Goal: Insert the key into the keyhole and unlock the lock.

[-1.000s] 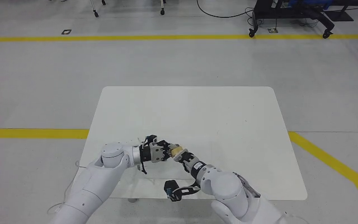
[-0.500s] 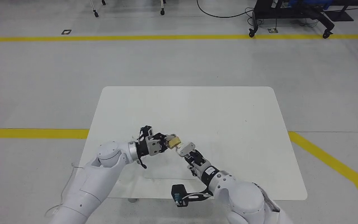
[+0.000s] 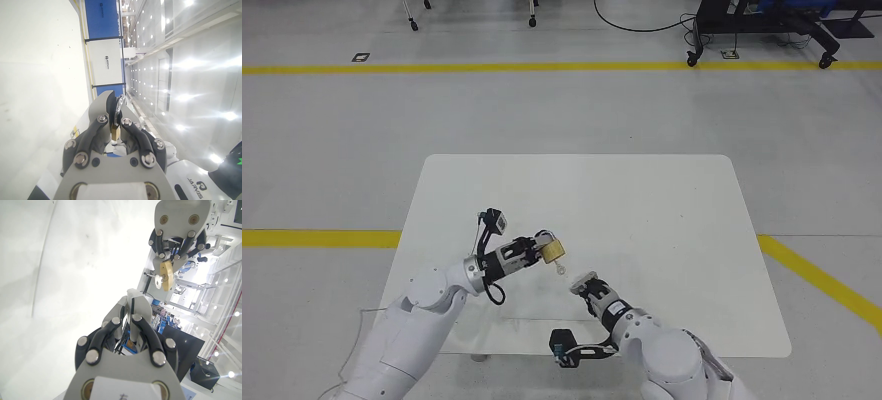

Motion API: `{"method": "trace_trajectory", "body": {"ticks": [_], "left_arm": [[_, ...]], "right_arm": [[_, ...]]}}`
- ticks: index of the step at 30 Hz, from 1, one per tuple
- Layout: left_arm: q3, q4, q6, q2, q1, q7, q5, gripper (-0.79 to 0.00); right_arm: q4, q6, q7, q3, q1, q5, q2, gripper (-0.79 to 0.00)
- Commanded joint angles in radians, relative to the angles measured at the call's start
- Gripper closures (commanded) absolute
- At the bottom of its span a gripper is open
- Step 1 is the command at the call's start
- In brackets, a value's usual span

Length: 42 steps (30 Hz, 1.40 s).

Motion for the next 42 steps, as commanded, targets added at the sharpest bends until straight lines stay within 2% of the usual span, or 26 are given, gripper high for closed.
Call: {"method": "trace_trajectory", "body": {"ticks": [1, 5, 8, 22, 26, 28, 29, 31, 40, 42], "left_arm": [[-0.006, -0.016, -0.033, 0.002, 0.009, 0.027, 0.043, 0.000], [-0.011, -0.059, -0.096, 0.004, 0.039, 0.066, 0.108, 0.000], [-0.016, -0.078, -0.102, 0.005, 0.056, 0.071, 0.116, 0.000], [-0.023, -0.091, -0.056, 0.007, 0.064, 0.016, 0.094, 0.000], [-0.036, -0.088, -0.044, 0.007, 0.066, 0.017, 0.042, 0.000], [-0.048, -0.083, -0.042, 0.009, 0.066, 0.013, 0.040, 0.000], [-0.050, -0.082, -0.031, 0.008, 0.069, 0.003, 0.009, 0.000], [-0.061, -0.077, -0.023, 0.008, 0.067, -0.019, -0.038, 0.000], [-0.063, -0.077, -0.022, 0.008, 0.070, -0.012, -0.039, 0.000], [-0.070, -0.088, -0.023, 0.007, 0.080, 0.034, -0.037, 0.000]], "right_arm": [[0.008, 0.002, -0.005, 0.000, 0.005, 0.047, -0.006, 0.000], [0.028, -0.003, -0.063, 0.022, 0.025, 0.186, -0.016, 0.000], [0.040, -0.004, -0.071, 0.038, 0.038, 0.251, -0.021, 0.000], [0.076, -0.010, 0.005, 0.043, 0.088, 0.342, -0.037, 0.000], [0.060, -0.020, 0.008, 0.038, 0.085, 0.346, -0.037, 0.000], [0.041, -0.016, -0.008, 0.042, 0.070, 0.341, -0.033, -0.339], [0.028, -0.011, -0.022, 0.047, 0.059, 0.339, -0.030, -0.785], [0.019, -0.007, -0.033, 0.053, 0.049, 0.339, -0.028, -0.785], [0.019, -0.007, -0.033, 0.053, 0.049, 0.339, -0.028, -0.785], [-0.005, 0.035, 0.011, 0.037, 0.043, 0.259, -0.026, -0.785]]}}
